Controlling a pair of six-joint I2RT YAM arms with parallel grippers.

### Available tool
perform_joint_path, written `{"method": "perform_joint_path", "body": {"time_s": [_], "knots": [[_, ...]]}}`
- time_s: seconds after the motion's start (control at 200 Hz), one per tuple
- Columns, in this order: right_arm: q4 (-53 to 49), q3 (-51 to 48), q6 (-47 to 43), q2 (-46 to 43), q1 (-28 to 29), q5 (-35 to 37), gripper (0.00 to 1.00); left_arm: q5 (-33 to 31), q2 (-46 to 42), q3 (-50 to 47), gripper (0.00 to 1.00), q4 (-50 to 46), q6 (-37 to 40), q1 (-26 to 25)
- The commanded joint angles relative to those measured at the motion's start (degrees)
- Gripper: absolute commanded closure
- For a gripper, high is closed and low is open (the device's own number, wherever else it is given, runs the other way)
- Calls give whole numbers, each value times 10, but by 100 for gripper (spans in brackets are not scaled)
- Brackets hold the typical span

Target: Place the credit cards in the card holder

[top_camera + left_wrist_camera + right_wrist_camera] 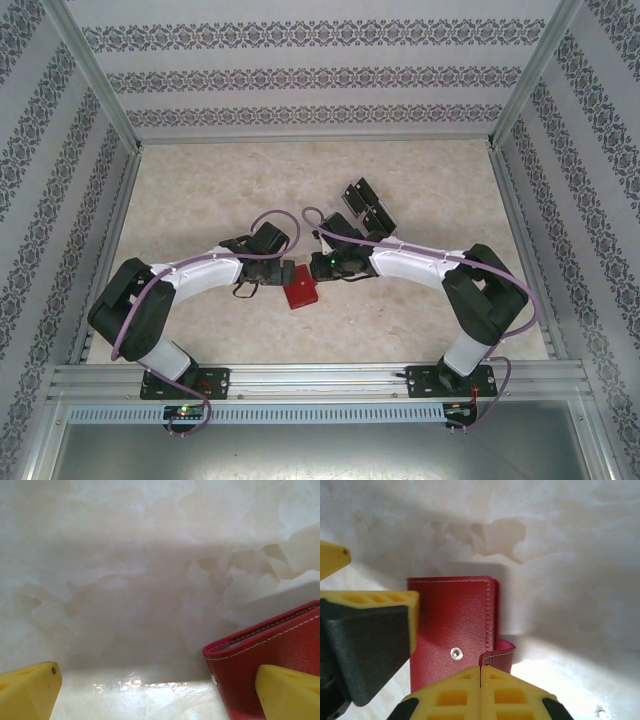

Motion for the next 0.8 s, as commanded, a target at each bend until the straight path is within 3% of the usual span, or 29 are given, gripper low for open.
{"method": "perform_joint_path", "body": {"time_s": [0.0, 0.794], "knots": [[8, 13, 6, 1, 10, -21, 100, 1, 11, -11, 0, 9, -7, 5], [35, 25, 26, 69, 32, -36, 100, 8, 13, -20, 0, 19, -12, 5]]}}
